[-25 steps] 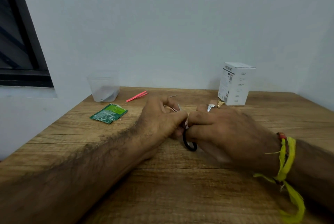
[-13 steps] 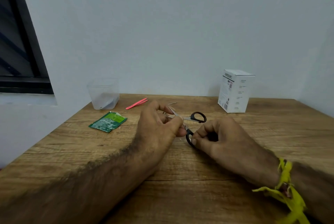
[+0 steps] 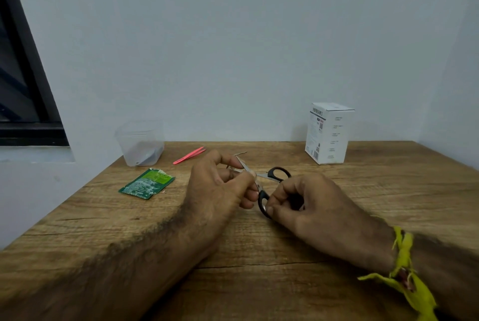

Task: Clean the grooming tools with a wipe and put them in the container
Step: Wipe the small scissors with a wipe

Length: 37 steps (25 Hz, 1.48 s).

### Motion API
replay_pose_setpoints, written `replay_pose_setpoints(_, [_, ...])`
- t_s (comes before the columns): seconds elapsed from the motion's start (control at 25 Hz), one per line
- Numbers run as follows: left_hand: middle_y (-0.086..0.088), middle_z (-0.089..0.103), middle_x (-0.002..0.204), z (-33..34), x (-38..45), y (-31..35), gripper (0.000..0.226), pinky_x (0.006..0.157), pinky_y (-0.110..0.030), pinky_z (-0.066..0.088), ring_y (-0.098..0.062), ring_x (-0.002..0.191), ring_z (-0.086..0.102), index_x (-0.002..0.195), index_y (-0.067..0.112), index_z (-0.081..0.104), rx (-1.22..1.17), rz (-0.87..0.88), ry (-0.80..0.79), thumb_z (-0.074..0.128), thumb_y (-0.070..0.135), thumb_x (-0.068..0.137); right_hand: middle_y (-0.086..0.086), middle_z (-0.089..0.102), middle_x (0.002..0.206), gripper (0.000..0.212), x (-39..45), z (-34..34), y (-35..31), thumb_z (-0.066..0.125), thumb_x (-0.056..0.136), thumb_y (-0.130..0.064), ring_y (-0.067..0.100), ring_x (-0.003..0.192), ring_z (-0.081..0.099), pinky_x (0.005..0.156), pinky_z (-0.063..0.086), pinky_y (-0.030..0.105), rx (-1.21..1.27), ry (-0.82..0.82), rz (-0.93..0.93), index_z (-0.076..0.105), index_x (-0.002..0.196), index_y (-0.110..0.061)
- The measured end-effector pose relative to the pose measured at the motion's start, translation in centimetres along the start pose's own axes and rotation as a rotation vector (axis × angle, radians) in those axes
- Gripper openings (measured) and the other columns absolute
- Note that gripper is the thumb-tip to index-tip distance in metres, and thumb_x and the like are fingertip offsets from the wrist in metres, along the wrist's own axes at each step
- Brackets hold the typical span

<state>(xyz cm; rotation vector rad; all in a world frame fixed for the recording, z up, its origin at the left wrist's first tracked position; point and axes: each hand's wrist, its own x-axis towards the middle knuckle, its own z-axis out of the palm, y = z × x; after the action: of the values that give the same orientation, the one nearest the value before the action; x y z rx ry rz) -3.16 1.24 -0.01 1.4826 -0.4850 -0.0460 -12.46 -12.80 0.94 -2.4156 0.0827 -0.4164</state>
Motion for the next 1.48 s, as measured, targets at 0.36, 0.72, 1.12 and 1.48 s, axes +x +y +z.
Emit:
replay_pose_setpoints(0.36, [-0.016, 0.073, 0.067, 0.2, 0.0, 0.0, 0.014, 0.051, -0.029, 0.057, -0.025, 0.056, 0.071, 0.098, -0.001, 0.061, -0.061, -0.098, -0.065, 0.068, -0.005, 0.086, -0.007, 0.059, 0.087, 0.003, 0.5, 0.3, 0.9, 0.062, 0.092, -0.019, 0.013, 0.079, 0.055, 0.069, 0.050, 0.036, -0.393, 0.214, -0.494, 0.064, 0.091, -0.018])
replay_pose_setpoints(0.72, [-0.013, 0.073, 0.068, -0.2, 0.0, 0.3, 0.011, 0.047, -0.024, 0.053, -0.019, 0.057, 0.070, 0.098, 0.002, 0.064, -0.019, -0.023, -0.040, 0.066, -0.001, 0.089, -0.007, 0.058, 0.097, 0.003, 0.5, -0.4, 0.9, 0.066, 0.090, -0.020, 0.013, 0.093, 0.055, 0.077, 0.047, 0.033, -0.345, 0.297, -0.472, 0.068, 0.090, -0.020])
replay_pose_setpoints(1.12, [-0.014, 0.074, 0.080, -0.6, 0.1, 1.1, 0.021, 0.052, -0.031, 0.059, -0.026, 0.067, 0.076, 0.114, 0.015, 0.056, 0.094, 0.126, -0.068, 0.065, 0.010, 0.095, -0.008, 0.073, 0.081, 0.004, 1.2, -0.6, 1.3, 0.074, 0.083, -0.020, 0.002, 0.074, 0.064, 0.064, 0.051, 0.016, 0.344, 0.217, -0.133, 0.076, 0.085, -0.023])
replay_pose_setpoints(1.48, [-0.009, 0.074, 0.064, 0.4, -0.3, 0.5, 0.028, 0.068, -0.032, 0.063, -0.021, 0.069, 0.077, 0.068, 0.005, 0.070, -0.062, 0.013, 0.087, 0.077, 0.025, 0.086, -0.003, 0.067, 0.100, 0.008, 0.9, 1.2, 0.5, 0.063, 0.091, -0.014, 0.013, 0.092, 0.062, 0.077, 0.051, 0.035, -0.295, 0.470, -0.633, 0.070, 0.096, -0.013])
